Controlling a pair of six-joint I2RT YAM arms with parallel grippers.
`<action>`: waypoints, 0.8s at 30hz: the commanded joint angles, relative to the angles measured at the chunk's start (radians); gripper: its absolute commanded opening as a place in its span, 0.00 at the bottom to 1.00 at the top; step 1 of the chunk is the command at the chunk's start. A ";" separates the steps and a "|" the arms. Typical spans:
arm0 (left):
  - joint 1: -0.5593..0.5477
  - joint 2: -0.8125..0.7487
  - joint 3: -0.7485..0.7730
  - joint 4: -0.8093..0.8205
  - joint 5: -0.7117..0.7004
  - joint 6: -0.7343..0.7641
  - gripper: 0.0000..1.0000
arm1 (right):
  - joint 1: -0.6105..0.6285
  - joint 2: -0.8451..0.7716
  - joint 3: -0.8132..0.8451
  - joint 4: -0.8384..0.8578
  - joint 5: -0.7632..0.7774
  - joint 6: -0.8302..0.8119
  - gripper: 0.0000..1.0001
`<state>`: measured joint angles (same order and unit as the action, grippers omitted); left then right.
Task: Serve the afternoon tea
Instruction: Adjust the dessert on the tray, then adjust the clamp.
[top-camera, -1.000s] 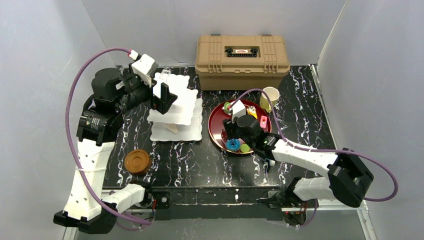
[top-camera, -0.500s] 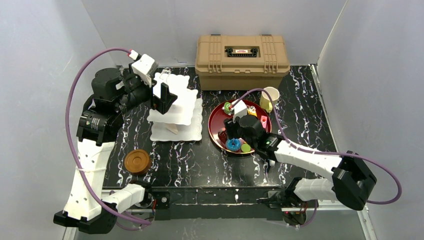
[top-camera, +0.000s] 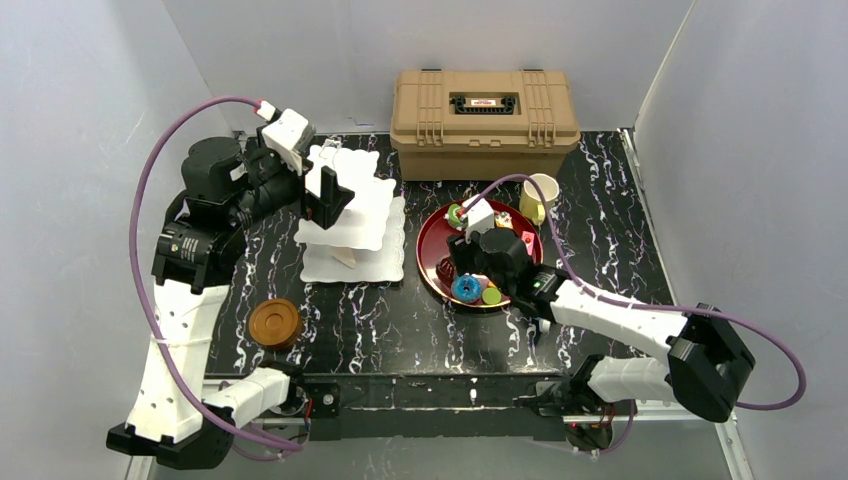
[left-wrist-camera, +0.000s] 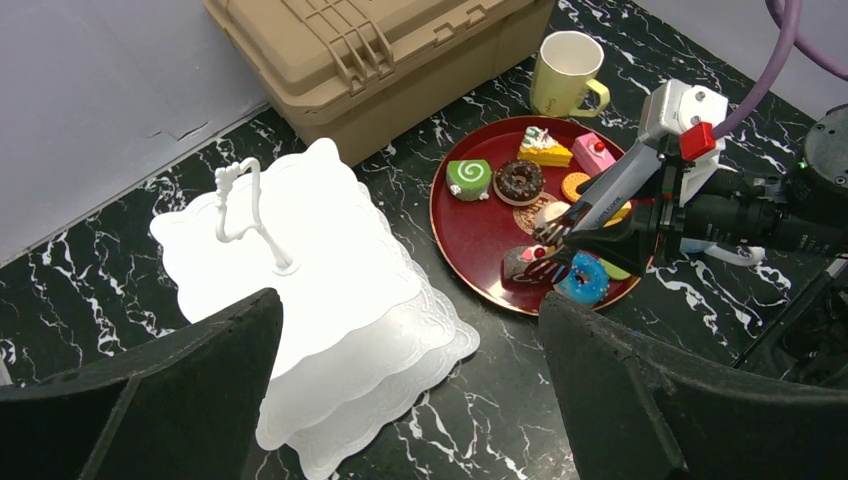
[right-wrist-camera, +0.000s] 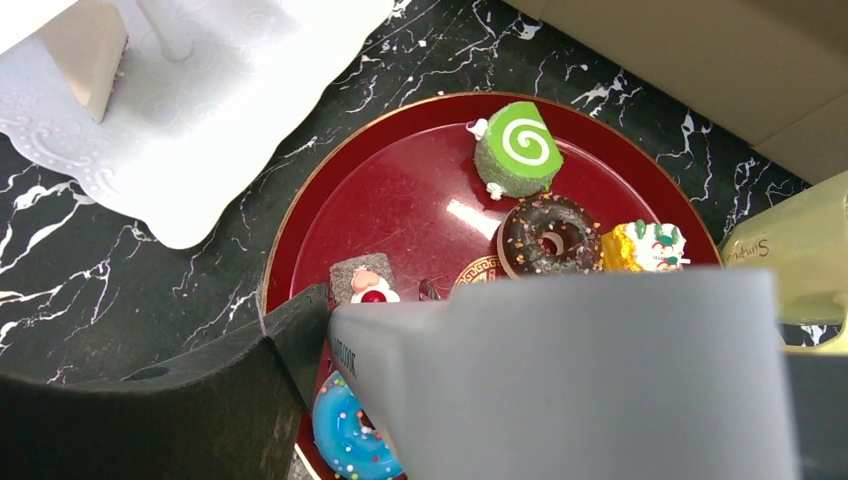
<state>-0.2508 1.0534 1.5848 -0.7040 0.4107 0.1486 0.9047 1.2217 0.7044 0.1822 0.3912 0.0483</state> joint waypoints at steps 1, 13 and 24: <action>0.001 -0.019 -0.006 0.010 0.032 0.004 0.98 | 0.003 -0.067 0.023 0.088 0.031 -0.001 0.25; -0.001 -0.124 -0.215 0.028 0.416 0.171 0.94 | 0.003 -0.289 0.205 -0.089 -0.201 0.101 0.09; -0.163 -0.062 -0.252 0.071 0.488 0.214 0.89 | 0.003 -0.228 0.388 0.033 -0.634 0.293 0.05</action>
<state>-0.3752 0.9733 1.3060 -0.6357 0.8162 0.3443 0.9047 0.9829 1.0264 0.1081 -0.0536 0.2573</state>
